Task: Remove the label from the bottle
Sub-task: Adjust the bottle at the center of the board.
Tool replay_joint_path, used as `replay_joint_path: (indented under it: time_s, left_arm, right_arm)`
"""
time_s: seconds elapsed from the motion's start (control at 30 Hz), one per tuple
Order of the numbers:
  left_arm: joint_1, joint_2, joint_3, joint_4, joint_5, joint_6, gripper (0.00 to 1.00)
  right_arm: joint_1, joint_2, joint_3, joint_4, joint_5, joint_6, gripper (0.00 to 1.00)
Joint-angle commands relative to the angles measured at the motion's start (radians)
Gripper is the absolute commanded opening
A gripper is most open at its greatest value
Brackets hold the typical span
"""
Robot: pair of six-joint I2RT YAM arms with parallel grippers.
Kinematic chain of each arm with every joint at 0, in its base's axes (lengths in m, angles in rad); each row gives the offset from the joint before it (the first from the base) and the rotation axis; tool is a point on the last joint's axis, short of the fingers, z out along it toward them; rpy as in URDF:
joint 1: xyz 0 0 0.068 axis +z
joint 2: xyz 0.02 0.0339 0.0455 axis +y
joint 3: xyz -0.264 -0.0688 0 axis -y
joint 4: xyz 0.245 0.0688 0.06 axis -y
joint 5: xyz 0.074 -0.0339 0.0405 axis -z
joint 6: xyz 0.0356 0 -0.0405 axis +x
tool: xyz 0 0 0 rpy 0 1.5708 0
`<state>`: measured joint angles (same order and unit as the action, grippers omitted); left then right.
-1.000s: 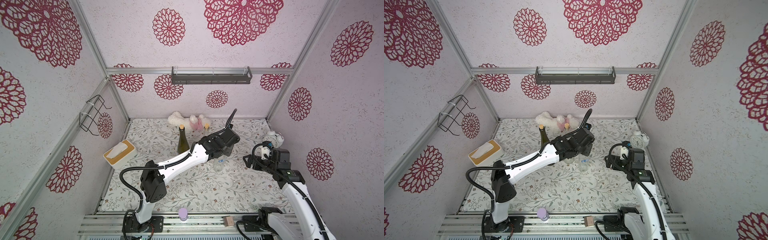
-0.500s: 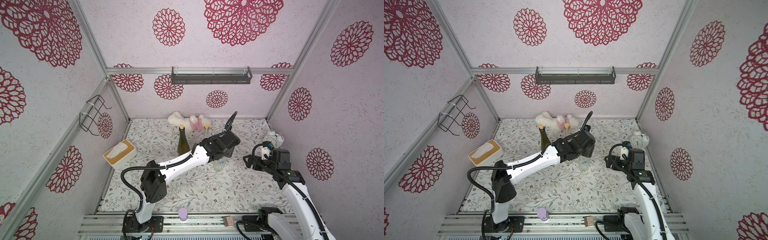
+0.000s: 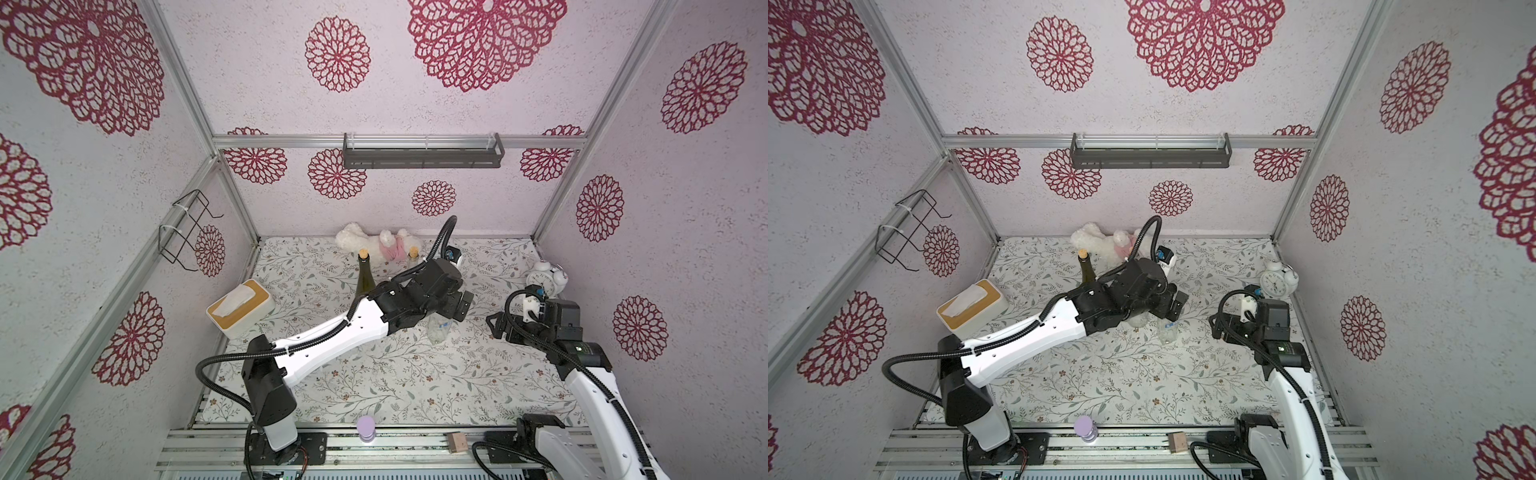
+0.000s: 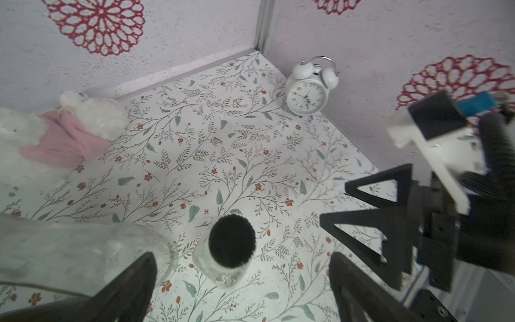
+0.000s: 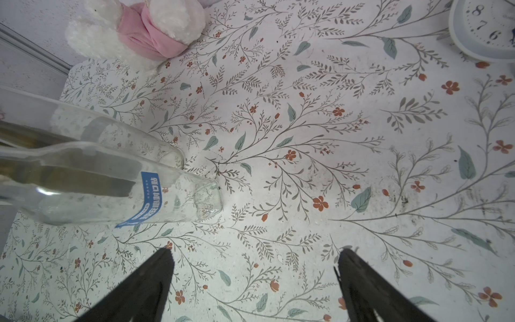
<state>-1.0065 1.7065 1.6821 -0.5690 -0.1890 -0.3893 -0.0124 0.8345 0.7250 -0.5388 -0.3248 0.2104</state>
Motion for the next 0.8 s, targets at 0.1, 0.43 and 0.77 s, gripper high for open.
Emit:
replay_joint_path:
  time_s: [0.1, 0.43, 0.77]
  left_arm:
    - [0.093, -0.080, -0.093, 0.085, 0.374, 0.171, 0.97]
    - [0.179, -0.080, -0.132, 0.127, 0.553, 0.266, 0.97]
    - [0.198, 0.009, -0.093, 0.188, 0.508, 0.292, 0.99]
  right_arm:
    - [-0.004, -0.055, -0.052, 0.057, -0.047, 0.031, 0.93]
    - [-0.003, -0.087, -0.112, 0.095, -0.041, 0.033, 0.89]
    - [0.005, -0.099, -0.125, 0.093, -0.011, 0.030, 0.86]
